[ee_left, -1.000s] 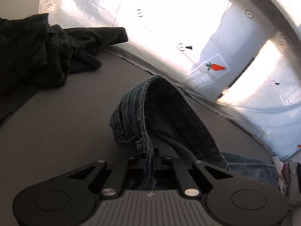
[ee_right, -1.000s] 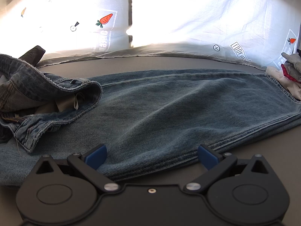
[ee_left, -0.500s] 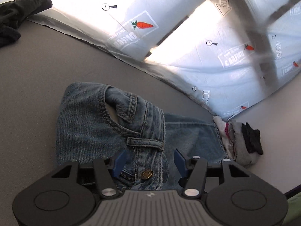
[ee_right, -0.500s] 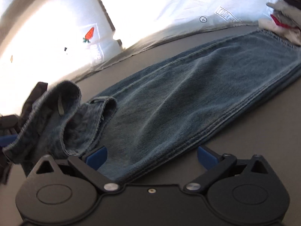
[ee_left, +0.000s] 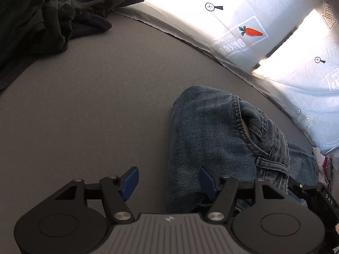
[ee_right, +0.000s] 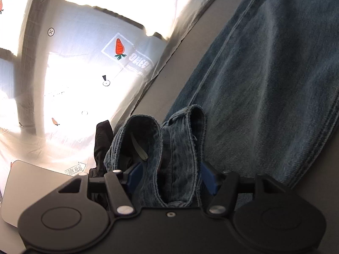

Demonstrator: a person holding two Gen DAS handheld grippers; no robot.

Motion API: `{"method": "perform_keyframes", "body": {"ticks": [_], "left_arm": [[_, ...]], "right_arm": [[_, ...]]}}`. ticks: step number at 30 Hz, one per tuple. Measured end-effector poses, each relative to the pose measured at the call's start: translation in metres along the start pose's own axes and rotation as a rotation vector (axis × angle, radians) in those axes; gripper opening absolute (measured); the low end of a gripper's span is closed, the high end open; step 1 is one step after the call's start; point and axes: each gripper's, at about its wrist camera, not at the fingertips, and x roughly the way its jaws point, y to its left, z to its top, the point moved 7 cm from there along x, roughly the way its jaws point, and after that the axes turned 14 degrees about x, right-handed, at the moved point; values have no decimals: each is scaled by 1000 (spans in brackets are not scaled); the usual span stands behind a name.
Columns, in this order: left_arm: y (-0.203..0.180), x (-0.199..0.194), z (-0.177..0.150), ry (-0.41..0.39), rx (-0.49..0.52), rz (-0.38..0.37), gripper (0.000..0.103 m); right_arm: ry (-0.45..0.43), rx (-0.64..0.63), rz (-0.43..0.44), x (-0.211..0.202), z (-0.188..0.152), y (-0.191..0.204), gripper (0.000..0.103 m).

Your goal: Fold clothes

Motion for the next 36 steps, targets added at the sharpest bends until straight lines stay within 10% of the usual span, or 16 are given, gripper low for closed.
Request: {"method": "perform_keyframes", "body": {"ticks": [6,9,14,23,27,31,36], "left_arm": [[4,12,-2,29,-34,-7,72],[2,12,-3,27,-46,7,73],[-10,-3,2,-14,16,75,72],[-47,-11,1,-44,85,154,72],[-75,7,-11,7,131,144,72],[-105,28,-25,68,235,188,72],[-120,33,-34,89,322,267,73]], "right_arm": [[76,19,-4,28,-14,4,79],[69,-68,-73,37,-19,15,26],[-3,-266,-53,21,-11,59,17],[-125,-450,-1,-63,58,105,16],[-206,-581,-250,-73,102,66,19],[-324,-741,-676,-62,135,10,26],[-490,-815,-510,-84,129,32,46]]}}
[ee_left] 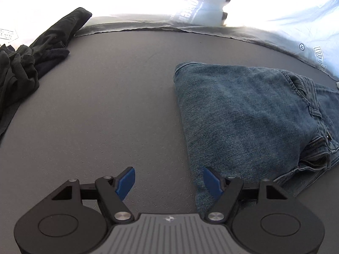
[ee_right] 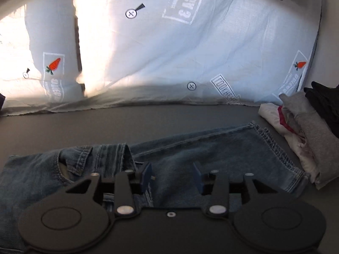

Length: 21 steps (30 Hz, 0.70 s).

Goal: Fold clothes
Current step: 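Grasp the jeans leg hems with the right tool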

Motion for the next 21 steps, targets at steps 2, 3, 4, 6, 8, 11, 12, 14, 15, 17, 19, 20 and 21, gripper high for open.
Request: {"method": "perform_keyframes", "body": {"ticks": [2,3,4,6,8,11,12,14,15,17,19,20,21], "left_arm": [[1,1,-4,18,-19,5,73],[2,1,-5,25,-29,10,73],[3,2,-6,32,-38,14,73],[5,-1,-7,33,-43,32,73],[6,-8,-7,22,-35,58,73],[9,-22,-4,-19,-32,79,73],[9,-26,-3,-29,-34,80,73],[9,-32,0,-45,-42,79,73],[8,-34,2,-51,-46,78,74],[5,-37,6,-65,-51,74,75],[-3,-37,11,-76,-47,70,79],[-8,-36,14,-80,-43,68,79],[-13,-34,17,-85,-32,63,79]], "right_arm": [[0,-14,126,-1,-4,21,48],[29,-24,172,1,-12,31,49],[69,-37,216,5,-24,42,50],[153,-75,228,18,-51,52,50],[202,-125,181,27,-83,51,50],[200,-140,189,17,-85,43,50],[200,-130,175,14,-82,37,51],[184,-108,144,6,-77,24,60],[171,-98,124,2,-76,14,66],[156,-66,109,-3,-76,-9,80],[142,-24,113,-7,-78,-33,82],[133,-8,93,-10,-78,-46,81],[129,3,64,-11,-77,-59,80]]}}
